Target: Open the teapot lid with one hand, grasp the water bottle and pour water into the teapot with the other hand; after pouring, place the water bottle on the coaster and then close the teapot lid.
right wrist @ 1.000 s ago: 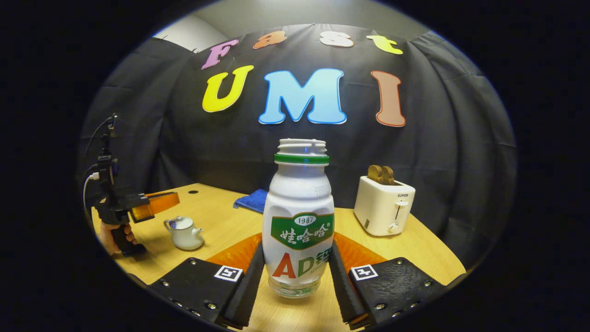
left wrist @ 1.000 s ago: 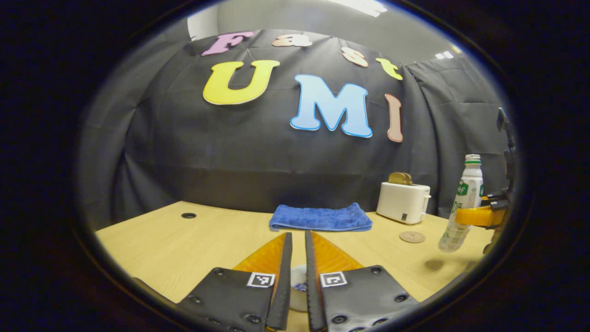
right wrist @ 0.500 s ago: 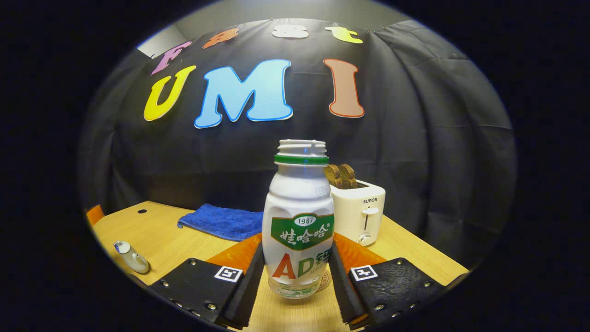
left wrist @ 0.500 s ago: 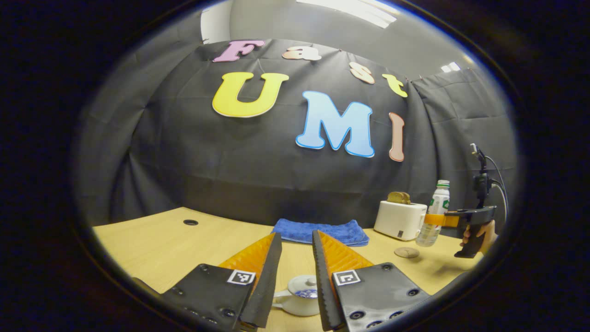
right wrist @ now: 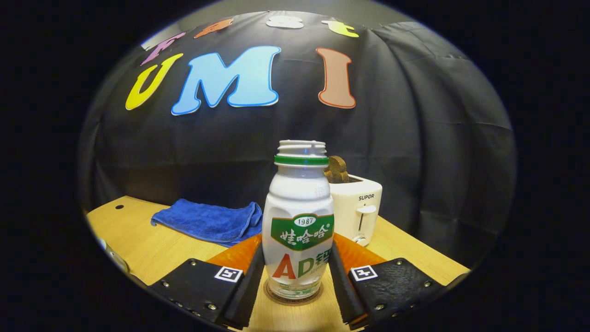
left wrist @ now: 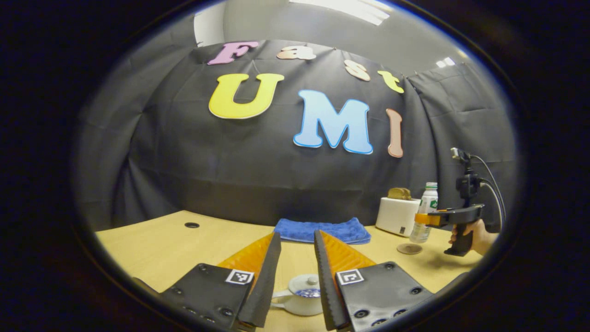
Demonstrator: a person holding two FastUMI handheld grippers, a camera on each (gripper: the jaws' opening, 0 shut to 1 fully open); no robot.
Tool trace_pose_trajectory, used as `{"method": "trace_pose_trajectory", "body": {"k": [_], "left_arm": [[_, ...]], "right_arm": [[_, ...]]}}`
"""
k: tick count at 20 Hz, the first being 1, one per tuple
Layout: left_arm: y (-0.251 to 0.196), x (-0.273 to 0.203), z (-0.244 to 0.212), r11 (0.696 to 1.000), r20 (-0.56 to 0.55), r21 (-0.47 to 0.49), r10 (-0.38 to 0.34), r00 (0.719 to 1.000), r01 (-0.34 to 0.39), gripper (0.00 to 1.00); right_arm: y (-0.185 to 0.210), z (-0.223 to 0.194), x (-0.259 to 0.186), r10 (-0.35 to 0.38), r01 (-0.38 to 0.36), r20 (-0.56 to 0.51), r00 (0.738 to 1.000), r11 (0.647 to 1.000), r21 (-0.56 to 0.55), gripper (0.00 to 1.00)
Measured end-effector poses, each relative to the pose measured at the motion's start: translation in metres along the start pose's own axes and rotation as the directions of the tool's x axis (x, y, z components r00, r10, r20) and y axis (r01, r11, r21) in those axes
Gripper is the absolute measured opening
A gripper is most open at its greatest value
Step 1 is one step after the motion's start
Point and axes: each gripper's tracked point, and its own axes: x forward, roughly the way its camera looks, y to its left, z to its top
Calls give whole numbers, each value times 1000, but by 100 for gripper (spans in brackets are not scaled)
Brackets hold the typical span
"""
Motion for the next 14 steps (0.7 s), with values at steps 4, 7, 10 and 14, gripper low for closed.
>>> {"method": "trace_pose_trajectory", "body": {"k": [4, 7, 10, 14], "left_arm": [[0, 2, -7, 1000, -21, 6, 0, 1000, 0, 51], [-5, 5, -16, 1000, -42, 17, -8, 999, 8, 51], [-5, 2, -16, 1000, -45, 21, -8, 999, 9, 52], [-2, 0, -13, 1000, -42, 17, -5, 999, 6, 52]], "right_arm": [[-6, -13, 10, -20, 20, -20, 1000, 1000, 12, 70], [1, -23, 15, 1, -1, -35, 999, 1000, 7, 70], [6, -26, 17, 7, -7, -42, 999, 1000, -1, 71], [4, -25, 15, 10, -10, -41, 999, 1000, -4, 71]]}}
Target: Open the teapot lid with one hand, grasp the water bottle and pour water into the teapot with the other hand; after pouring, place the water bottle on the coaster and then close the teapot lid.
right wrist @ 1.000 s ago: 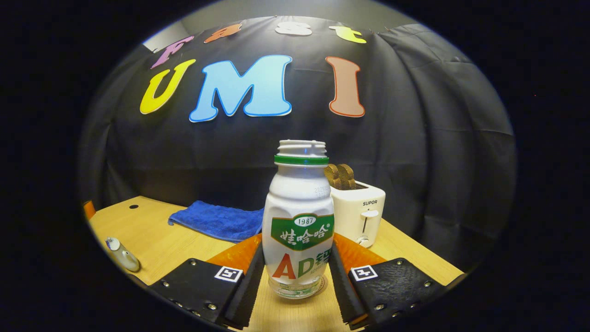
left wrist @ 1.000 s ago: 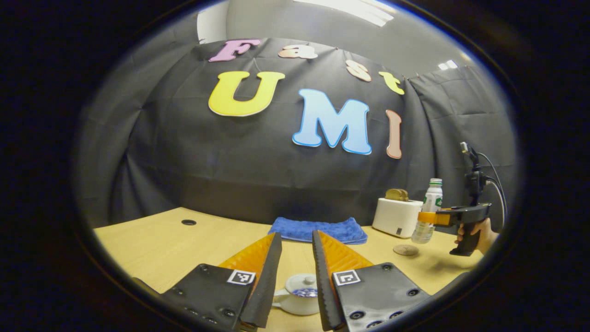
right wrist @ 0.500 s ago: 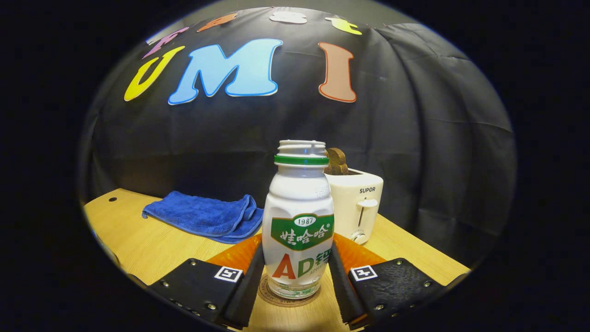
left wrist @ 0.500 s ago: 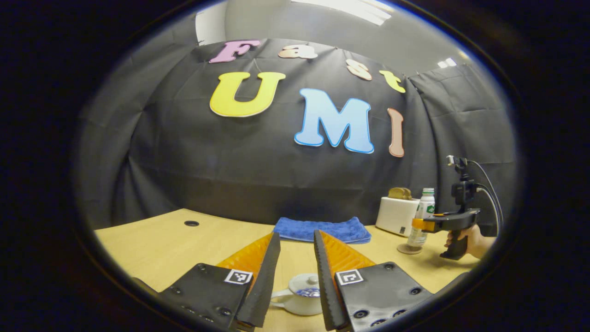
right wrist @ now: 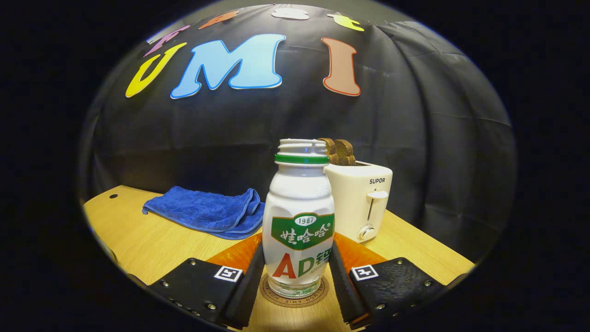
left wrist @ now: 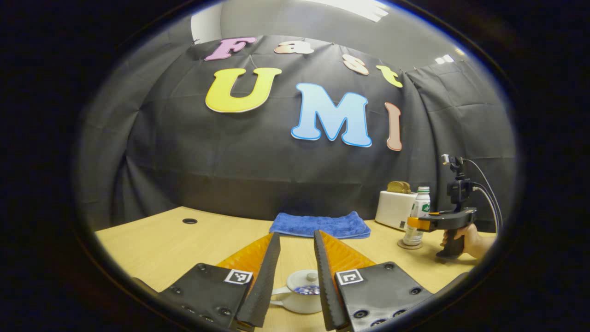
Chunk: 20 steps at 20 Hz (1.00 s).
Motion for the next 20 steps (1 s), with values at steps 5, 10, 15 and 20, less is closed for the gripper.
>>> {"method": "trace_pose_trajectory", "body": {"k": [5, 10, 15, 20], "left_arm": [[-5, -1, -1, 1000, -10, -2, -8, 1000, 8, 51], [-7, -1, -1, 1000, -9, -8, -21, 1000, 20, 51], [-7, -6, 5, 1000, 7, 14, -2, 1000, 2, 50], [-31, -32, -14, 998, -73, -26, 48, 996, -50, 93]], "right_arm": [[0, -10, -3, -8, 6, -41, 999, 999, -43, 80], [-8, 18, -21, -40, 40, 9, 999, 999, -14, 90], [-3, 41, -85, 0, -2, 83, 997, 999, 33, 92], [18, 22, -178, 10, -2, 143, 990, 998, -62, 92]]}}
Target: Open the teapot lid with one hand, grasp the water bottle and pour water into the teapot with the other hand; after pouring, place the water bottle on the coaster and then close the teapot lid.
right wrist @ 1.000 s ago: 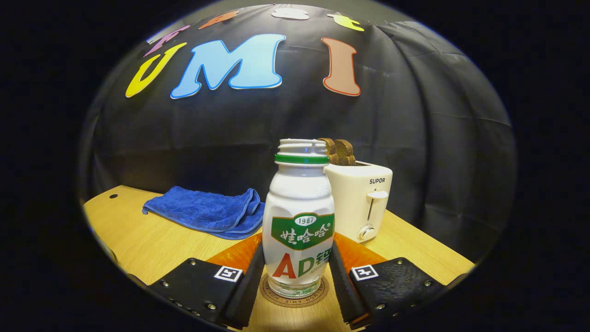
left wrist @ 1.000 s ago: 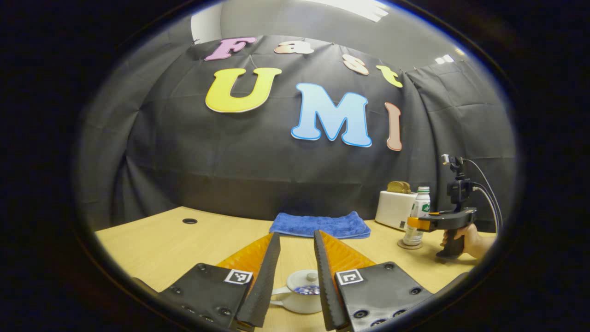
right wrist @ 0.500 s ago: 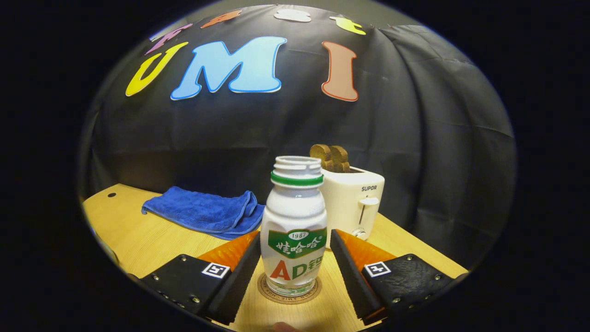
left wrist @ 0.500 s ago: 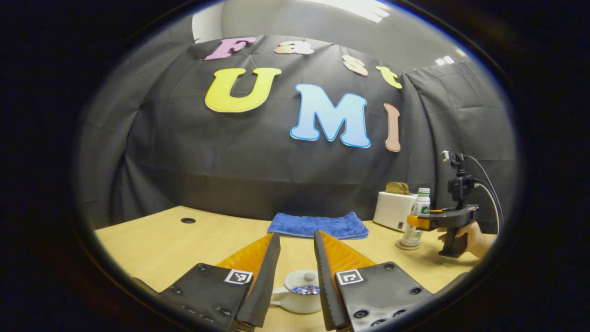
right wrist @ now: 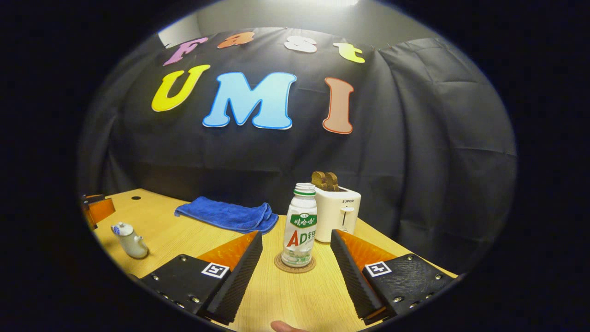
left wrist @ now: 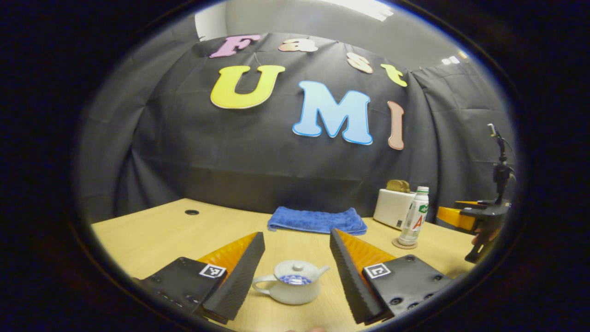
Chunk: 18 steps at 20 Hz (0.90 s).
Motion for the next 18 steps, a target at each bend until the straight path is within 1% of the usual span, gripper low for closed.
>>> {"method": "trace_pose_trajectory", "body": {"k": [3, 5, 8, 9, 11, 12, 13, 14, 15, 18], "left_arm": [[-34, -35, -14, 999, -12, 43, 4, 1000, -4, 96], [-48, -58, -25, 997, -9, 80, 18, 1000, -18, 96], [-57, -84, -27, 989, 18, 136, 62, 998, -64, 96], [-60, -89, -26, 988, 31, 136, 66, 997, -70, 97], [-75, -93, -31, 986, 30, 158, 51, 998, -56, 97], [-76, -93, -31, 986, 33, 156, 56, 998, -60, 96], [-75, -93, -28, 984, 33, 159, 71, 997, -75, 98], [-75, -94, -26, 985, 30, 154, 74, 997, -78, 99], [-77, -95, -28, 985, 30, 154, 69, 997, -73, 100], [-84, -94, -31, 987, 22, 153, 34, 999, -37, 100]], "right_arm": [[35, -15, -39, 66, -65, -15, 998, 995, 71, 92], [45, -38, -59, 60, -51, -82, 995, 993, 108, 92], [71, -58, -86, 104, -84, -120, 987, 983, 165, 92], [73, -62, -93, 98, -79, -116, 988, 984, 160, 92], [68, -51, -100, 62, -55, -49, 997, 990, 133, 92], [71, -51, -102, 58, -53, -38, 998, 992, 111, 92], [72, -44, -108, 56, -56, 4, 998, 994, 97, 92], [73, -43, -108, 51, -53, 16, 999, 992, 112, 92], [73, -44, -110, 47, -48, 12, 999, 993, 104, 92], [73, -45, -109, 45, -46, 10, 999, 993, 109, 92]]}}
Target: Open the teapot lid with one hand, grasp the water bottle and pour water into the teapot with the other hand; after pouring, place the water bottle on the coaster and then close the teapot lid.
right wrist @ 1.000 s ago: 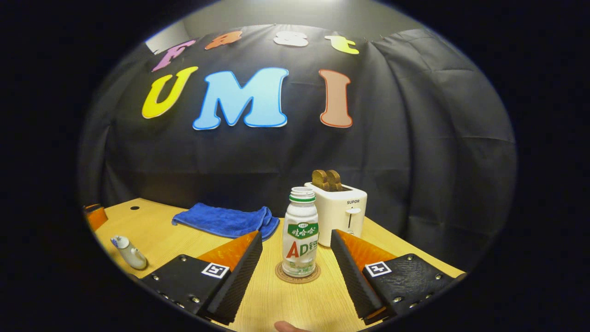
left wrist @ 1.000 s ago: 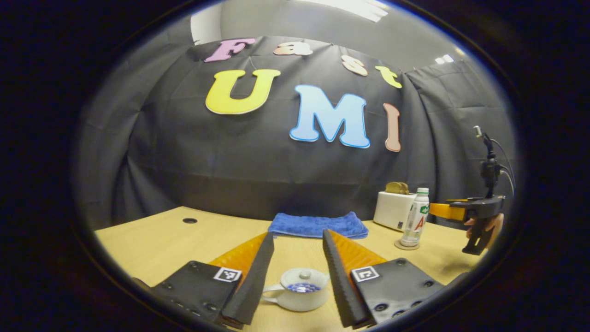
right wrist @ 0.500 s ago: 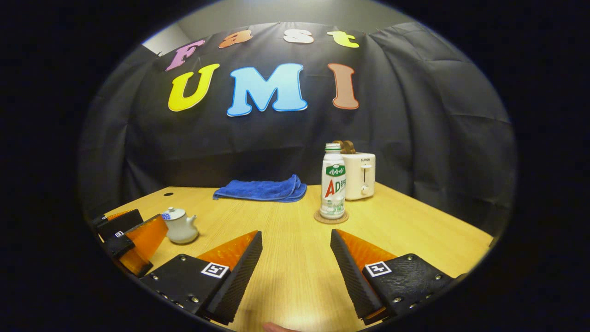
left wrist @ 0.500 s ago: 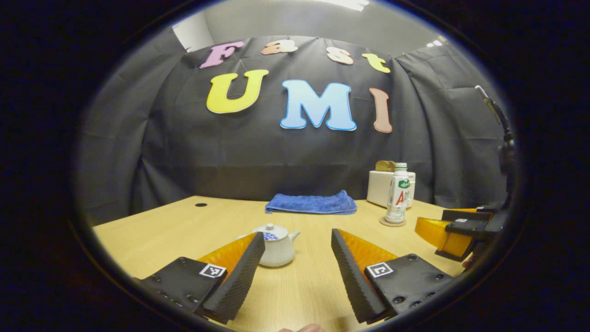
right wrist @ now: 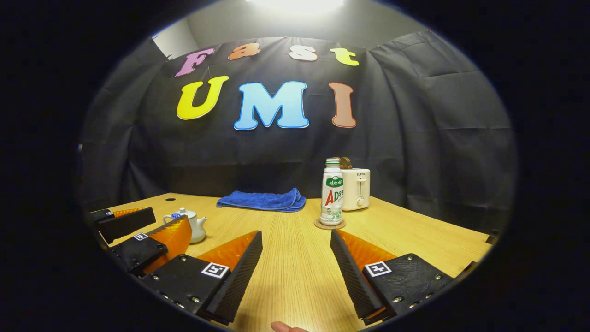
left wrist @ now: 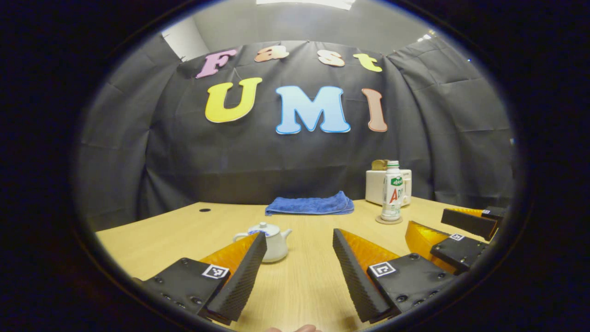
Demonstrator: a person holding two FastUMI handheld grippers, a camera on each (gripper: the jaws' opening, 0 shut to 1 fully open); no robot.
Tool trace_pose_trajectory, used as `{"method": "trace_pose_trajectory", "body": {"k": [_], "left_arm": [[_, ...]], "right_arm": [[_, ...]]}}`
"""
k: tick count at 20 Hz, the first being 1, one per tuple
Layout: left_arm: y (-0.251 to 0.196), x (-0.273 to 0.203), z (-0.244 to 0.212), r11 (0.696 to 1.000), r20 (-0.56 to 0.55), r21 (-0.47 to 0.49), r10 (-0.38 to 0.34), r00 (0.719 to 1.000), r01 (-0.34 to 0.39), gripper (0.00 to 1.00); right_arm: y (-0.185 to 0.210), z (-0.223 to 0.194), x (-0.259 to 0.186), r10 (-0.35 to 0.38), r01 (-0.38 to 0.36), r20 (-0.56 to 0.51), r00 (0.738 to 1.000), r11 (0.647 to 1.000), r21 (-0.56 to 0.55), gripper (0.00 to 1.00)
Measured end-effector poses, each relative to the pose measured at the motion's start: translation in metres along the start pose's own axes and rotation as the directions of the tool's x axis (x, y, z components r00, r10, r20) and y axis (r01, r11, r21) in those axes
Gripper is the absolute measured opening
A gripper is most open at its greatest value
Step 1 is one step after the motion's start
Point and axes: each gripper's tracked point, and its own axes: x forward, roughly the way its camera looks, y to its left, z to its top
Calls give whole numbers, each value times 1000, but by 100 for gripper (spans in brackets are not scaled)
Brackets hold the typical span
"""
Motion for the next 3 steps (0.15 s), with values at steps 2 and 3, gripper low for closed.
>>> {"method": "trace_pose_trajectory", "body": {"k": [2, 3], "left_arm": [[-3, 1, 0, 1000, 3, -1, -17, 1000, 17, 100], [4, 0, 4, 1000, 7, 3, 16, 1000, -16, 100]], "right_arm": [[0, 0, 0, 1, -1, 2, 1000, 1000, -1, 92], [0, 1, -1, 2, -2, 2, 1000, 1000, 0, 92]]}}
